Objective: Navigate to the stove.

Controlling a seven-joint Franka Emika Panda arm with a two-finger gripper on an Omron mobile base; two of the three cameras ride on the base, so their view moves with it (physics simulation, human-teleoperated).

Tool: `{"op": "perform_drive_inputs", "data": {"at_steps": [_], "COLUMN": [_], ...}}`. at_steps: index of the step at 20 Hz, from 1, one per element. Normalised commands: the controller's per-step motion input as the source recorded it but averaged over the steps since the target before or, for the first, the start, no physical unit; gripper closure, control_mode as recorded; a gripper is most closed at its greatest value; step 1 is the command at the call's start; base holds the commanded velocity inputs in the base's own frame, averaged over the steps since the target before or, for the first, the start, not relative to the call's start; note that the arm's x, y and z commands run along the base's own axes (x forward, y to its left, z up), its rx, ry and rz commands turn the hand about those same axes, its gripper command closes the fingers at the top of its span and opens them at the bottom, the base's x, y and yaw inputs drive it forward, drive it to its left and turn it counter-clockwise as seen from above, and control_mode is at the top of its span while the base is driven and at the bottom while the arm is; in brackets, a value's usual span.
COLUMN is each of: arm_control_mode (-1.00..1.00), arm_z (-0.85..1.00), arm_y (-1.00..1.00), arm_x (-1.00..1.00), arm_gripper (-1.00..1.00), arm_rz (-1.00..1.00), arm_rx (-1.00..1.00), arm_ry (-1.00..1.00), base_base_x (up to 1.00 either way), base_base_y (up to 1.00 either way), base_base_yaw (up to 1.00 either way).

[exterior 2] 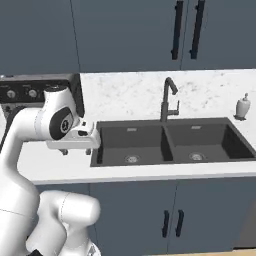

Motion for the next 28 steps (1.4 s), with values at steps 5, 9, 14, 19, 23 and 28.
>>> {"op": "perform_drive_inputs", "data": {"at_steps": [5, 9, 14, 19, 23, 28], "arm_control_mode": [1.00, 1.00, 1.00, 1.00, 1.00, 1.00], "arm_z": [0.00, 0.00, 0.00, 0.00, 0.00, 0.00], "arm_y": [0.00, 0.00, 0.00, 0.00, 0.00, 0.00], "arm_x": [0.00, 0.00, 0.00, 0.00, 0.00, 0.00], "arm_gripper": [-1.00, -1.00, -1.00, -1.00, -1.00, -1.00], "arm_rz": [0.00, 0.00, 0.00, 0.00, 0.00, 0.00], "arm_rx": [0.00, 0.00, 0.00, 0.00, 0.00, 0.00], "arm_ry": [0.00, 0.00, 0.00, 0.00, 0.00, 0.00], "base_base_x": [0.00, 0.00, 0.02, 0.13, 0.26, 0.60], "base_base_y": [-0.39, -0.39, -0.36, -0.27, -0.45, -0.52], "base_base_yaw": [-0.69, -0.71, -0.70, -0.71, -0.64, -0.48]}}
